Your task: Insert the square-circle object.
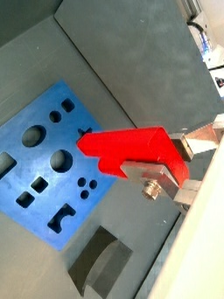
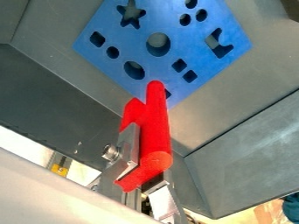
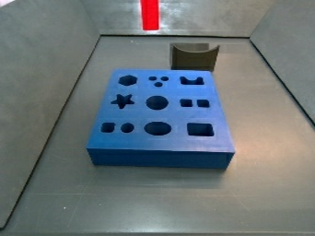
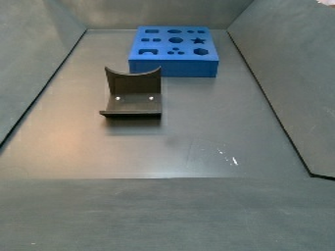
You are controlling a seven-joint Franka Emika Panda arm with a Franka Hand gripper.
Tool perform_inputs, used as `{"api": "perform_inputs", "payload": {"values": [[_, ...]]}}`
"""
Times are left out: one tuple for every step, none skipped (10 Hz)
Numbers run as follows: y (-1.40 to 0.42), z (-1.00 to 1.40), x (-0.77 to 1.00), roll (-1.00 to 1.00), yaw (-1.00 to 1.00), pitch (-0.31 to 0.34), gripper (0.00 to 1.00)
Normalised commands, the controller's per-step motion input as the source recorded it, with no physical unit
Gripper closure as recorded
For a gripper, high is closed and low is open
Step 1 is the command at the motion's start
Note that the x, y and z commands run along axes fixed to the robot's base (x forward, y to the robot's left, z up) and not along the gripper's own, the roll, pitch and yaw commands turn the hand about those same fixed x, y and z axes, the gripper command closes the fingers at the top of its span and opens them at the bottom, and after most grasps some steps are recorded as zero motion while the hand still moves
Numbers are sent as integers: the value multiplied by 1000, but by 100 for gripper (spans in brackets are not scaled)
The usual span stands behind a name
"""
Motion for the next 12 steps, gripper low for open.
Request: {"api": "perform_inputs", "payload": {"values": [[0, 0, 0, 0, 0, -6, 100], [0, 0, 0, 0, 0, 24, 100], [0, -11, 0, 6, 0, 0, 100], [77, 0, 0, -33, 0, 0, 100], [17, 0, 0, 0, 0, 0, 100], [-69, 0, -151, 57, -271, 0, 100], [0, -23, -23, 0, -1000, -20, 100], [-49, -66, 0, 26, -1000, 0, 100], [-123, -89, 0, 50, -1000, 0, 100], [-129, -189, 0, 31, -1000, 0, 100], [-217, -437, 0, 57, -974, 0, 100], [-357, -583, 0, 59, -886, 0, 100]]}}
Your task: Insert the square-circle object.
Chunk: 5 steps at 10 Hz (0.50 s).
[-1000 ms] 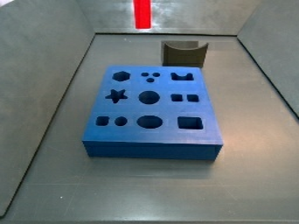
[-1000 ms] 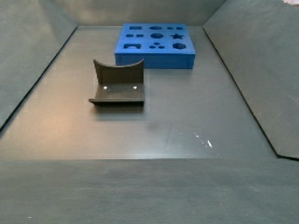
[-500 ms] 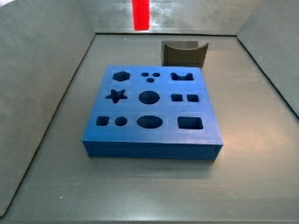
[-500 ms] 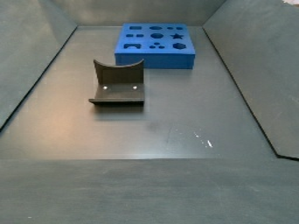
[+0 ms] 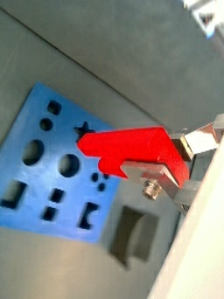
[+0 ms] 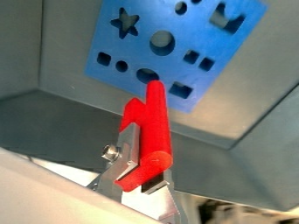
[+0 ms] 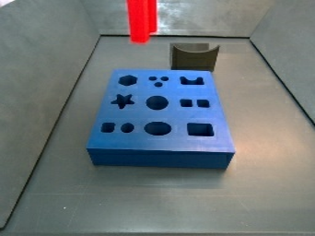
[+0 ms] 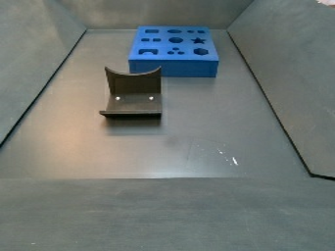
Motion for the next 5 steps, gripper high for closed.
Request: {"api": "perform_inputs", "payload": {"values": [[-363, -586, 0, 60, -886, 0, 100], [-351, -583, 0, 60, -894, 0, 100], [-214, -586, 0, 73, -977, 10, 100], [0, -494, -34, 87, -1000, 20, 100], [0, -477, -40, 84, -1000, 23, 100]]}}
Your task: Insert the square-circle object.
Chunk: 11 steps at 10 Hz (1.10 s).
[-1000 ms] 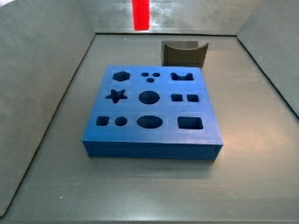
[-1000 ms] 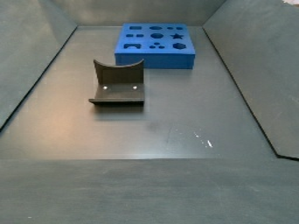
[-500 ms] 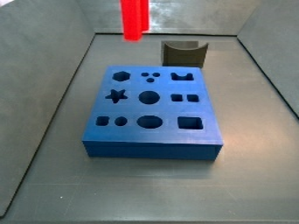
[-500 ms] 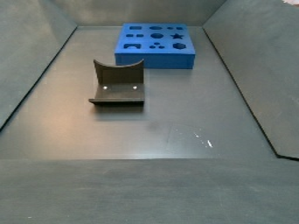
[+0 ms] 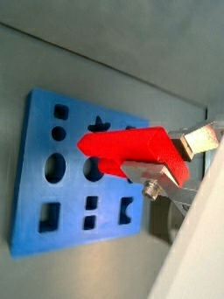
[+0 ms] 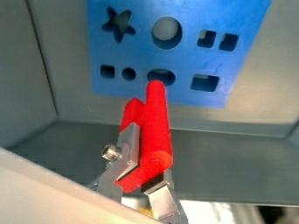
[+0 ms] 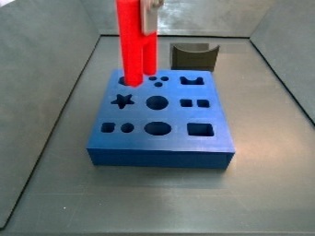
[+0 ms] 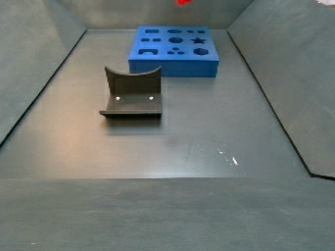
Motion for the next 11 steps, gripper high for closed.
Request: {"api": "perform_inputs", "payload": {"values": [[0, -469, -46, 84, -1000, 23, 100], [0, -466, -46, 83, -1000, 24, 100], [0, -460, -49, 81, -1000, 24, 100], [0, -366, -69, 100, -1000, 20, 100], [-6, -260, -86, 123, -1000, 20, 100], [0, -240, -91, 103, -1000, 4, 100], [0, -211, -63, 101, -1000, 11, 100], [0, -231, -29, 69, -1000, 0, 100], [0, -314, 0, 0, -1000, 0, 100], [-129, -554, -131, -41, -880, -71, 100], [-131, -529, -249, -150, -774, -157, 100]]}}
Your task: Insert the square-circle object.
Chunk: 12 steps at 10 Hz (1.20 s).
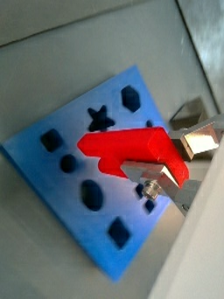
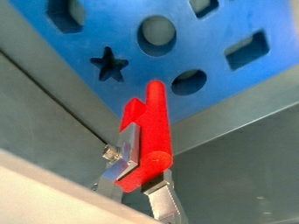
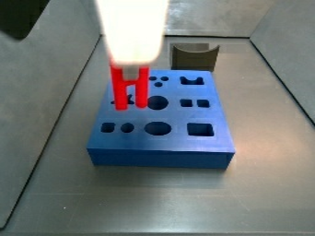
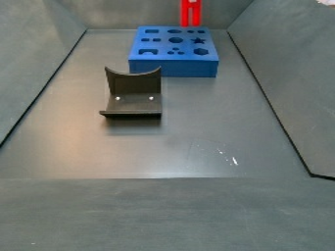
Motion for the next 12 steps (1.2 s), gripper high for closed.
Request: {"api": "perform_inputs", "payload": {"values": [[-31, -349, -131, -127, -906, -134, 100], [-31, -294, -114, -109, -917, -121, 100], [-140, -263, -243, -101, -763, -133, 100], [-471, -183, -560, -56, -314, -129, 100], [-303, -169, -369, 0, 0, -90, 100], [-23, -117, -63, 41, 20, -26, 100], [54, -294, -11, 16, 97, -83, 100], [77, -609, -57, -27, 143, -280, 100], [51, -620, -57, -60, 189, -311, 100], [9, -671, -111, -61, 157, -287, 100], [20, -749, -174, -36, 131, -260, 100], [-11, -983, -217, 6, -6, -167, 100]]}}
